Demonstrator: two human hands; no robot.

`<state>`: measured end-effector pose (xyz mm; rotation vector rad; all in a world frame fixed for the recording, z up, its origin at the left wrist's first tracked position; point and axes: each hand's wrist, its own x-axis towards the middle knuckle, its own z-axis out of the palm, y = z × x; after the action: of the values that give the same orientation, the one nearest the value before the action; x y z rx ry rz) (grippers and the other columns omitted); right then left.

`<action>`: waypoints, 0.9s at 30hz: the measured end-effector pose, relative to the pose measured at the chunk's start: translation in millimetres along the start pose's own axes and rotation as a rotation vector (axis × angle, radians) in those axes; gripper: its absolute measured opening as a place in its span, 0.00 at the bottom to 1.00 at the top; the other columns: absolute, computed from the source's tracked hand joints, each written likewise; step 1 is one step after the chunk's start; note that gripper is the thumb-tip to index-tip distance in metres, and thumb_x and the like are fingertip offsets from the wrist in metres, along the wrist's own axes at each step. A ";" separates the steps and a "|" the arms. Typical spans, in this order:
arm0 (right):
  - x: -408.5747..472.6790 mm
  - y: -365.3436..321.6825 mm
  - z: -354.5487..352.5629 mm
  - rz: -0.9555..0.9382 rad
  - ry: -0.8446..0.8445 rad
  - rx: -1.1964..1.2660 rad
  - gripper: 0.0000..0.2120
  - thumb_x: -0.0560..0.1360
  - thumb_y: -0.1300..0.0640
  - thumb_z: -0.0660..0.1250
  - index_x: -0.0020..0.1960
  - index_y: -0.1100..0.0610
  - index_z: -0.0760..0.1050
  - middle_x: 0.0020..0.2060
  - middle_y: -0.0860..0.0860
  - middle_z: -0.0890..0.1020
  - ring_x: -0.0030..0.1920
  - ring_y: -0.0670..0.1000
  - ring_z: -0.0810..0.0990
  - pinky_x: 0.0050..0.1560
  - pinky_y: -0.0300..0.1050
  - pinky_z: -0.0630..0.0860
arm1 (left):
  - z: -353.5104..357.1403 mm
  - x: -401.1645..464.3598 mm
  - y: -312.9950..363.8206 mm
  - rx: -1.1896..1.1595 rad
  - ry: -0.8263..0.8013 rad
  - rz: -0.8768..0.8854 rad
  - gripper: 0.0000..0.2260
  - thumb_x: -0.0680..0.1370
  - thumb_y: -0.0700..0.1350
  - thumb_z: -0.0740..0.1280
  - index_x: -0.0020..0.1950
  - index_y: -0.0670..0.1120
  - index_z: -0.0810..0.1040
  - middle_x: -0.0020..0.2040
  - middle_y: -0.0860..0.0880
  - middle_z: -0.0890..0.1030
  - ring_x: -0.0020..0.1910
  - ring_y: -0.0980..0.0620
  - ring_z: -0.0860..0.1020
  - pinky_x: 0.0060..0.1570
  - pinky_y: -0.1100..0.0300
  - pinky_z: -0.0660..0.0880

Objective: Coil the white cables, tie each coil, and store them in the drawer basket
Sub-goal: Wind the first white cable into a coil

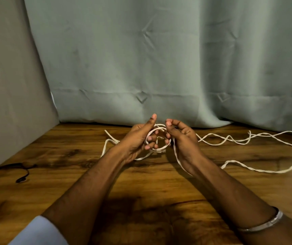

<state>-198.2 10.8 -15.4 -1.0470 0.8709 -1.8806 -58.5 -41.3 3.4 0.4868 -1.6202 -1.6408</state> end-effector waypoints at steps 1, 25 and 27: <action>1.1 0.2 -0.6 0.011 0.020 0.034 0.03 0.81 0.63 0.68 0.53 0.59 0.79 0.28 0.51 0.75 0.25 0.44 0.72 0.28 0.35 0.71 | 0.4 -1.0 0.7 0.020 -0.039 0.014 0.19 0.82 0.55 0.61 0.41 0.41 0.75 0.24 0.49 0.69 0.19 0.55 0.66 0.32 0.61 0.74; 3.9 4.7 -23.3 -0.488 -0.354 -1.241 0.21 0.78 0.54 0.72 0.69 0.43 0.77 0.59 0.39 0.80 0.49 0.42 0.79 0.51 0.48 0.79 | -41.8 11.4 23.5 -0.358 0.371 0.048 0.19 0.86 0.54 0.53 0.38 0.47 0.68 0.20 0.56 0.59 0.15 0.58 0.54 0.19 0.66 0.60; 3.3 2.2 -25.2 -0.496 -0.456 -1.325 0.21 0.78 0.56 0.70 0.69 0.43 0.76 0.63 0.39 0.80 0.58 0.47 0.82 0.56 0.52 0.81 | -49.9 12.4 24.9 -0.313 0.394 0.046 0.17 0.86 0.48 0.52 0.40 0.46 0.69 0.20 0.55 0.60 0.16 0.58 0.54 0.21 0.65 0.62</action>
<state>-221.1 11.6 -26.7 -2.5251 1.7081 -1.1169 -23.7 -81.4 24.4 0.5628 -1.0589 -1.6067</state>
